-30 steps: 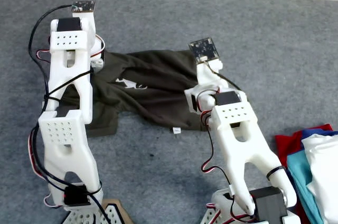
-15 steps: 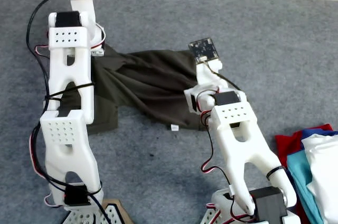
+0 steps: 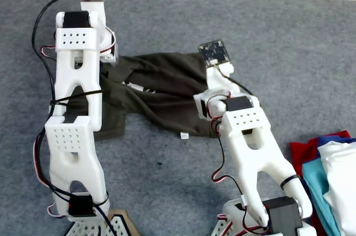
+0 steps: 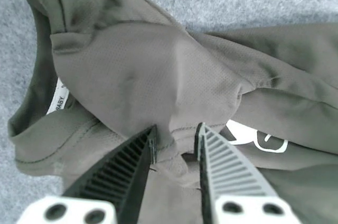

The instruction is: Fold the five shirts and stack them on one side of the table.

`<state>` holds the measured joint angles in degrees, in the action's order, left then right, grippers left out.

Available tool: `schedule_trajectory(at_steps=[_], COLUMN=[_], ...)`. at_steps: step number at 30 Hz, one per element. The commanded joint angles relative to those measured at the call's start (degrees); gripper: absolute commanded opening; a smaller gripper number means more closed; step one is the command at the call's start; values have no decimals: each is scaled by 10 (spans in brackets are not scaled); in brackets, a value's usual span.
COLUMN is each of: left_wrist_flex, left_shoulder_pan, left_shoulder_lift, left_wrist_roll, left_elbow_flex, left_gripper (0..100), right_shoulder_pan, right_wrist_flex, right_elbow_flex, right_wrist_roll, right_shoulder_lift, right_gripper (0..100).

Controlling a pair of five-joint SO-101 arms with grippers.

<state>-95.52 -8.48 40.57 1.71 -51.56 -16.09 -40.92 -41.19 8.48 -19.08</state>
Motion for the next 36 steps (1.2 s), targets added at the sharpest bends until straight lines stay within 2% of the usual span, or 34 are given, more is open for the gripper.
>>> schedule_trajectory(at_steps=[1,6,14,18,20,27,33,36], left_wrist_flex=[-3,0,0,18,29,36,29,-14], left_shoulder_pan=[9,10,7,7,7,7,6,6], left_shoulder_lift=[-4,-4,-4,-4,-4,-9,-10,-10], left_wrist_roll=[-4,-4,-5,-4,-3,-2,-1,-1], left_elbow_flex=[-22,-22,16,42,41,37,-26,-88], left_gripper=[120,3,58,52,7,5,5,5], right_shoulder_pan=[-5,-5,-5,-5,-5,-5,-5,-5], right_wrist_flex=[7,7,7,7,7,7,9,9], right_elbow_flex=[1,1,1,1,1,1,1,1], right_wrist_roll=[-4,-4,-4,-4,-4,-5,-6,-6], right_shoulder_lift=[-2,-2,-2,-2,-2,-2,-2,-1], right_gripper=[198,198,198,198,198,198,198,198])
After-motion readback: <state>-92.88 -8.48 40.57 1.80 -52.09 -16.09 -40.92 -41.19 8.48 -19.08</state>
